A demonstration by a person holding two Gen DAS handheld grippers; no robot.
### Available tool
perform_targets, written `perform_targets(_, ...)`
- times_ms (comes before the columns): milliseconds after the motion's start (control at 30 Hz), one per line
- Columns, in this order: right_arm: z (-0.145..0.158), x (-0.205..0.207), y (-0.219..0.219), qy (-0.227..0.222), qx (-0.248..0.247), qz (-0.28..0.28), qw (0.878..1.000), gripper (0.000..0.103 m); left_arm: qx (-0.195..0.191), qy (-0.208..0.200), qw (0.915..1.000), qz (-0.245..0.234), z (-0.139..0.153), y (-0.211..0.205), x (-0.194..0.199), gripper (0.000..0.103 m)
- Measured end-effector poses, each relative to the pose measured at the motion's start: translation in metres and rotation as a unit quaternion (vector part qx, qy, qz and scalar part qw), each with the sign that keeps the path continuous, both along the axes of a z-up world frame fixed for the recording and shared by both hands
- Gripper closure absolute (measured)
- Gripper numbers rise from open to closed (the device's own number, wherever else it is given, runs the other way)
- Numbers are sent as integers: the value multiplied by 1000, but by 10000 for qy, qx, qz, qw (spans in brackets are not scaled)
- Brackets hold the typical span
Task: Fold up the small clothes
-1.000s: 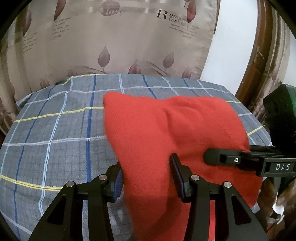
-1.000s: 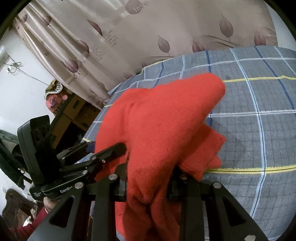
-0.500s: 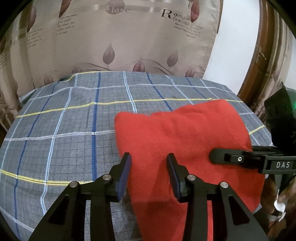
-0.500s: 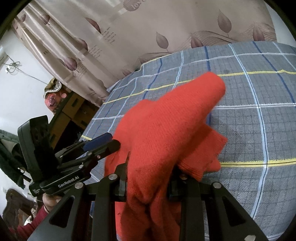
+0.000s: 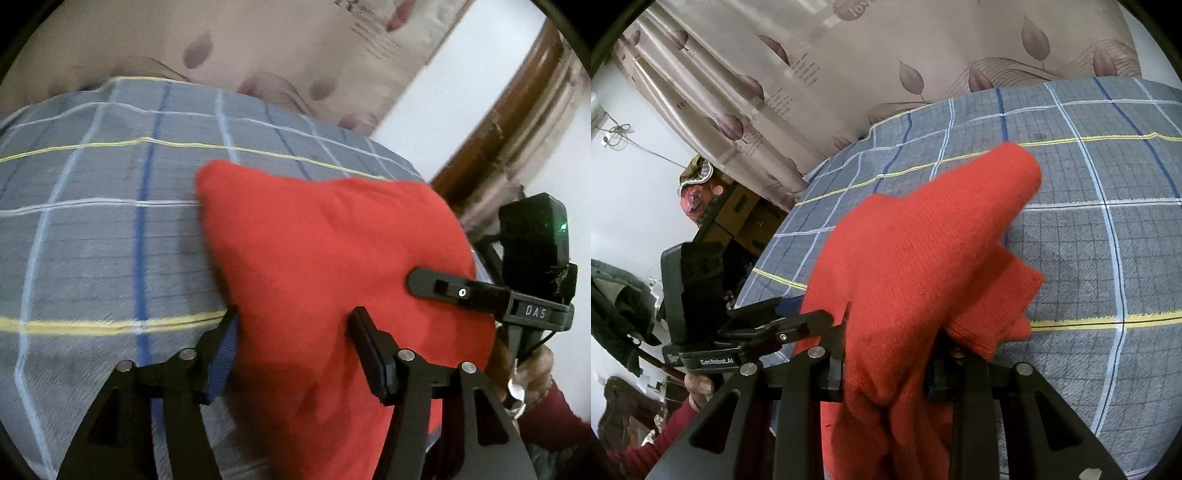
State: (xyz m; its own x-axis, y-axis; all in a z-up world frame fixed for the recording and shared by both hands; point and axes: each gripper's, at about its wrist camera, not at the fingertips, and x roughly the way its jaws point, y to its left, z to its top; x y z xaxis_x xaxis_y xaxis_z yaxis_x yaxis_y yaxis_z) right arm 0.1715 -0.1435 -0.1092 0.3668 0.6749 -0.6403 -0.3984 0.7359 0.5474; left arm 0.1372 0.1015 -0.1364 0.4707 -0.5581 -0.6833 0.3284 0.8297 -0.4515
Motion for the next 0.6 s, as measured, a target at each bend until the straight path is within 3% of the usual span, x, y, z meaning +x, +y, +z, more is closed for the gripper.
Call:
perform_targets(133,-3,2,-2,36,-10,-19,10000,76,-144,-29,9998,-134,-4,-7,15,41)
perform_targets(200,-5,3,-4,65,5,-39,10000,76,-203,-130,9997,-60,-4,-5,16,52)
perform_targets(233,-6,3,-5,70,0,-52,10000,76,-118,-250,9996,-38,-3,-6,14,64)
perform_targets(267,-7,3,-5,62,-27,-59,10000,76,-51,-349,9994,-26,-1,-7,11,67)
perform_targets(600,10,-7,5,-583,-334,-75,9977,76,663,-1333,9880,419,27,-20,-11,76)
